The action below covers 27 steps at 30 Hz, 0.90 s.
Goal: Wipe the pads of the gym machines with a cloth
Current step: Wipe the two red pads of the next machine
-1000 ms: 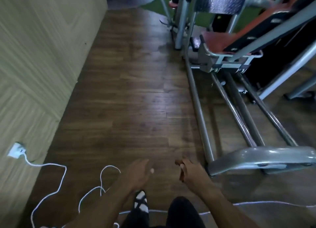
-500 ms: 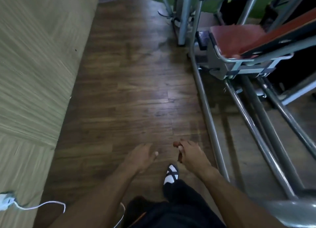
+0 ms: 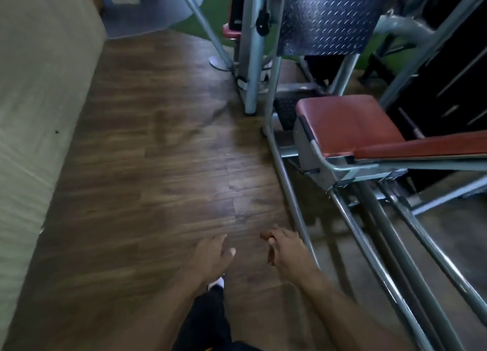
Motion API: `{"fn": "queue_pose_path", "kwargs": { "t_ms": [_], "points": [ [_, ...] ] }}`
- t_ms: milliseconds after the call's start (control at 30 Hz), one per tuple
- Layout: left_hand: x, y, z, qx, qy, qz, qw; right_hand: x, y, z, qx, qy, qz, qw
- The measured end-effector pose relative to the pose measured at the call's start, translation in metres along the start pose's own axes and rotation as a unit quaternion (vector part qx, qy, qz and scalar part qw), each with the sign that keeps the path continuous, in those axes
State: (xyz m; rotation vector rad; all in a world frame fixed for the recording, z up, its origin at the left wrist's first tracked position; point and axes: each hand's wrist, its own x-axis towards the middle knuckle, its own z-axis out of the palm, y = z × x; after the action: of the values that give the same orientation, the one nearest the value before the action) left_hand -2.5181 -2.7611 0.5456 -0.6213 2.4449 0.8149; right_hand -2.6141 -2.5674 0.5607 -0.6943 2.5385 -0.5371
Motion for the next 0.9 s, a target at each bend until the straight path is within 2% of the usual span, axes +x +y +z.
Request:
{"fn": "queue_pose_path", "kwargs": {
  "t_ms": [233, 367, 467, 533, 600, 733, 900],
  "points": [
    [0.122, 0.071, -0.130, 0.074, -0.043, 0.103, 0.991, 0.114, -0.004, -0.067, 0.066, 0.061, 0.124, 0.988],
    [0.192, 0.122, -0.169, 0.120, -0.034, 0.162, 0.979, 0.159, 0.004, -0.112, 0.090, 0.111, 0.128, 0.982],
    [0.247, 0.159, -0.183, 0.143, -0.047, 0.203, 0.968, 0.192, 0.022, -0.136, 0.110, 0.171, 0.170, 0.964],
    [0.288, 0.192, -0.184, 0.191, -0.062, 0.247, 0.948, 0.212, 0.048, -0.153, 0.118, 0.224, 0.197, 0.947],
    [0.318, 0.223, -0.185, 0.203, -0.069, 0.268, 0.939, 0.228, 0.068, -0.175, 0.140, 0.207, 0.215, 0.944],
    [0.348, 0.315, -0.199, 0.187, -0.066, 0.326, 0.924, 0.252, 0.114, -0.218, 0.146, 0.274, 0.257, 0.915],
    [0.377, 0.433, -0.203, 0.213, -0.081, 0.421, 0.878, 0.256, 0.168, -0.296, 0.132, 0.352, 0.313, 0.872]
  ]
}}
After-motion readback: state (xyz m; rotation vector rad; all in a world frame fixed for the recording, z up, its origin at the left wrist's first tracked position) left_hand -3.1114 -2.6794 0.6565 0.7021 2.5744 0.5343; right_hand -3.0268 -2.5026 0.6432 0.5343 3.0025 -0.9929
